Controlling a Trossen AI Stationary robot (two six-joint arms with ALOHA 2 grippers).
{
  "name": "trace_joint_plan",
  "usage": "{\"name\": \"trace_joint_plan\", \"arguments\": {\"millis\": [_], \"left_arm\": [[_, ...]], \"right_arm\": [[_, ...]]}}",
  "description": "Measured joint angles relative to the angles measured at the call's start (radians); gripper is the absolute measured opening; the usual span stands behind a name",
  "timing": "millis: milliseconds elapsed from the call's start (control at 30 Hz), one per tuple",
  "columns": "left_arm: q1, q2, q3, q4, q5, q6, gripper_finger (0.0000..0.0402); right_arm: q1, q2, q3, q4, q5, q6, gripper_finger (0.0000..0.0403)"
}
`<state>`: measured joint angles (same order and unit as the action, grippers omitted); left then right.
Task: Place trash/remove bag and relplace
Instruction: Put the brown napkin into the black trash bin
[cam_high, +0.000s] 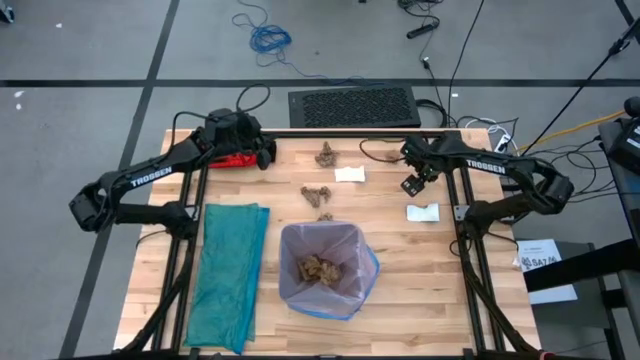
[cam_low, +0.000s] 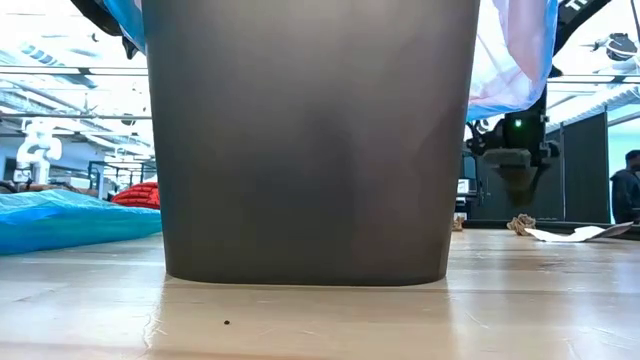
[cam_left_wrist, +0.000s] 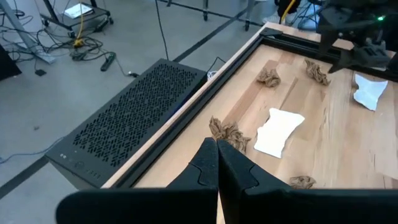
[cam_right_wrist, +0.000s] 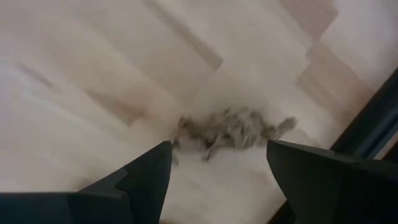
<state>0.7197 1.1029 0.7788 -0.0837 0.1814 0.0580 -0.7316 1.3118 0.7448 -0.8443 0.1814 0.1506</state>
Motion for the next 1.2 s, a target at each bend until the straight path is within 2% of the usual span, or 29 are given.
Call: {"name": "trace_joint_plan", "arguments": {"millis": [233, 333, 433, 533, 567, 633, 833, 967, 1100, 1200], "left_arm": [[-0.002, 0.0, 0.0, -0.009, 0.0, -0.001, 0.0], [-0.002, 0.0, 0.0, -0.008, -0.001, -0.001, 0.0], [-0.003, 0.0, 0.0, -0.011, -0.001, -0.001, 0.0], [-0.013, 0.0, 0.0, -0.011, -0.001, -0.001, 0.0], [-0.018, -0.001, 0.0, -0.011, -0.002, -0.002, 0.0], [-0.028, -0.001, 0.0, -0.011, -0.002, -0.002, 0.0], [-0.053, -0.002, 0.0, -0.007, -0.003, -0.027, 0.0], [-0.069, -0.002, 0.0, 0.008, -0.005, -0.028, 0.0], [-0.078, -0.002, 0.0, 0.031, -0.005, -0.047, 0.0], [-0.079, -0.002, 0.0, 0.057, -0.004, -0.053, 0.0]], "right_arm": [[-0.076, 0.083, -0.005, 0.057, -0.003, -0.024, 0.0254], [-0.096, 0.154, -0.025, 0.092, -0.046, -0.031, 0.0235], [-0.098, 0.209, -0.036, 0.1, -0.06, -0.032, 0.0178], [-0.081, 0.215, -0.036, 0.095, -0.055, -0.032, 0.0081], [-0.072, 0.203, -0.034, 0.089, -0.046, -0.031, 0.0045], [-0.048, 0.17, -0.022, 0.046, -0.051, -0.019, 0.0017], [0.058, -0.005, 0.094, -0.142, -0.078, 0.048, 0.0006], [0.144, -0.139, 0.208, -0.157, -0.124, 0.089, 0.0004], [0.248, -0.247, 0.31, -0.032, -0.254, 0.095, 0.0002], [0.351, -0.279, 0.363, 0.106, -0.323, 0.09, 0.0001]]}}
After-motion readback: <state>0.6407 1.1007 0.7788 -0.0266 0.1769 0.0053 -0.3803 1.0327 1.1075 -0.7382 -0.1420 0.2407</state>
